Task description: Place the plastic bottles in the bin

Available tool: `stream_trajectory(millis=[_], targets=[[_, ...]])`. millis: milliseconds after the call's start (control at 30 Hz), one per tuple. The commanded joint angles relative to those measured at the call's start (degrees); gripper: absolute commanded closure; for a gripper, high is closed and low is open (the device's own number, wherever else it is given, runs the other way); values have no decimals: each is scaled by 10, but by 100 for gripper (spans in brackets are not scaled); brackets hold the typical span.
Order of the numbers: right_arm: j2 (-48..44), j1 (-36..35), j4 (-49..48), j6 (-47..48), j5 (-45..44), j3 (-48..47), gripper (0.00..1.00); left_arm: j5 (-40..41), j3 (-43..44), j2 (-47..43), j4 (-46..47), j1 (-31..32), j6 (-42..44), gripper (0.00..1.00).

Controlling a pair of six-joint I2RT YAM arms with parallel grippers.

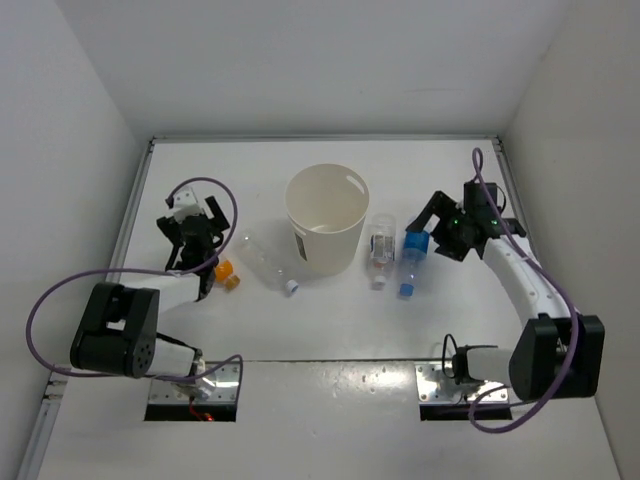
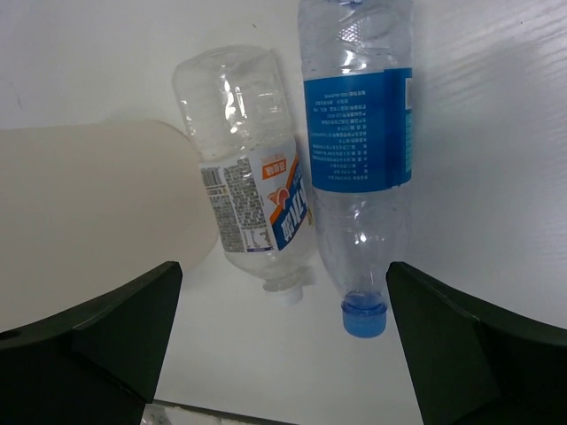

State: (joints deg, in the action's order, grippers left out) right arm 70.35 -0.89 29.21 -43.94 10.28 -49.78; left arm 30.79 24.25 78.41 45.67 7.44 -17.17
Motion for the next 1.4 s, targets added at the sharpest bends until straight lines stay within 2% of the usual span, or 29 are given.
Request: stream_trajectory(millis=[0, 100, 233, 400, 433, 600, 700, 800, 1033, 1233, 1267, 1367], targets=[[30, -2, -26, -1, 19, -19, 0, 44, 7, -13, -62, -4, -30, 0], [54, -2, -48, -7, 25, 1, 0, 83, 25, -13, -77, -4, -46, 0], [96, -2, -59, -7, 38, 1, 0, 69, 26, -19, -24, -4, -12, 0], [146, 4, -51, -7, 8, -5, 0, 61, 32, -19, -19, -9, -13, 0], [155, 4, -44, -7, -7, -18, 3, 61, 37, -19, -19, -15, -21, 0], [250, 4, -12, 9, -21, -86, 5, 56, 43, -13, -24, -21, -21, 0], [308, 4, -1, 9, 17, -106, 6, 56, 43, -13, -24, -27, -26, 0], [316, 4, -7, 14, 27, -101, 8, 50, 43, -13, -30, -32, -32, 0], [302, 10, -31, 14, 61, -66, 25, 45, 43, -19, -35, -38, -32, 0], [297, 15, -26, 14, 66, -49, 46, 81, 43, -13, -58, -38, -63, 0], [297, 15, -26, 14, 66, -49, 54, 81, 43, -13, -58, -38, -63, 0], [277, 15, -14, 14, 66, -49, 67, 81, 43, -13, -58, -38, -57, 0]])
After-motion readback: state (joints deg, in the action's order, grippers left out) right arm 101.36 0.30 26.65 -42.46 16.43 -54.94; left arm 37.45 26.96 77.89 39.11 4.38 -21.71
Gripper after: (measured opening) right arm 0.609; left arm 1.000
